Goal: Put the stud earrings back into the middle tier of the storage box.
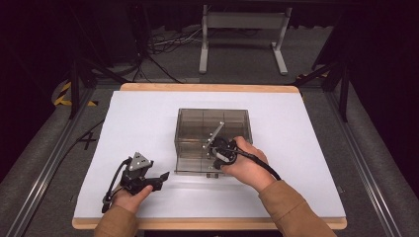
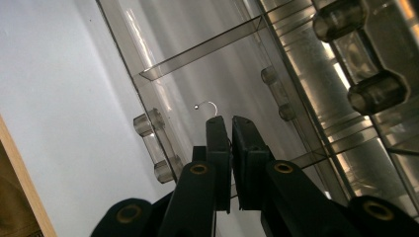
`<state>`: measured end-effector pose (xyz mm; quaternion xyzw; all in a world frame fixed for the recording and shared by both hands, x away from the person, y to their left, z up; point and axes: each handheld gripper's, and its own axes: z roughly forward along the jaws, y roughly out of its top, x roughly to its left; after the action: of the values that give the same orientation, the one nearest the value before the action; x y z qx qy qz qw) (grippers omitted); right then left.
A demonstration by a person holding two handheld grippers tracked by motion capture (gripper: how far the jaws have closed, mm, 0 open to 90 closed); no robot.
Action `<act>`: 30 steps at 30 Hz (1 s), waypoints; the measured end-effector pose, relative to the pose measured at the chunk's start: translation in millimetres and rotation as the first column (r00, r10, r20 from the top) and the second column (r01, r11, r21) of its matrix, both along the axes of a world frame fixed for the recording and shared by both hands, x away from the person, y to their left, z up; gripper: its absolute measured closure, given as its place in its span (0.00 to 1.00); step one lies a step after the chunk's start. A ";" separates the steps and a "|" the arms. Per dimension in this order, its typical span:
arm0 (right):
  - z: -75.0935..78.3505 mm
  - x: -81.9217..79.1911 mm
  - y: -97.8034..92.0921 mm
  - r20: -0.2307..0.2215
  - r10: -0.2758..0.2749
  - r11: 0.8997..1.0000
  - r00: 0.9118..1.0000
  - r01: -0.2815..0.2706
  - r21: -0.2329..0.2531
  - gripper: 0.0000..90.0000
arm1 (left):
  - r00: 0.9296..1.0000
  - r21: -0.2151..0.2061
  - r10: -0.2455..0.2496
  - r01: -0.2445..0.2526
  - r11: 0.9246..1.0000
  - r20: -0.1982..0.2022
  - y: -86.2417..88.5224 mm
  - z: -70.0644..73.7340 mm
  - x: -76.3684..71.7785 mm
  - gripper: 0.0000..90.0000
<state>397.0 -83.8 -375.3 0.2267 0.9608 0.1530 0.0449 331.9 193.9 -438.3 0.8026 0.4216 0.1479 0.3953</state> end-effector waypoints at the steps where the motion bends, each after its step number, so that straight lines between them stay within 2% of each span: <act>1: -0.3 -0.2 0.3 -0.001 -0.001 1.000 1.000 0.001 0.001 0.96 | 1.000 0.000 0.000 0.000 1.000 0.000 0.0 0.0 0.0 0.31; 9: -4.2 -1.0 2.0 -0.007 0.000 1.000 1.000 0.000 -0.007 0.93 | 1.000 -0.001 0.001 -0.001 1.000 0.000 0.0 0.1 -0.1 0.31; 11: -5.4 -0.3 1.5 0.010 0.008 1.000 1.000 -0.008 0.000 0.90 | 1.000 -0.001 0.001 -0.001 1.000 0.000 0.1 0.0 -0.1 0.31; 17: -2.5 -1.3 -0.5 0.019 0.009 1.000 1.000 -0.009 0.013 0.89 | 1.000 -0.002 0.001 -0.001 1.000 0.001 0.2 0.0 0.0 0.31; 30: 16.4 -14.3 -11.7 0.061 0.022 0.998 0.998 -0.025 0.062 1.00 | 1.000 -0.002 0.002 -0.002 1.000 0.001 0.2 0.0 -0.1 0.31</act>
<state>382.7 -95.5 -358.8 0.2121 0.9563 0.1905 0.0647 331.8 194.1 -438.3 0.8017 0.4223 0.1480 0.3962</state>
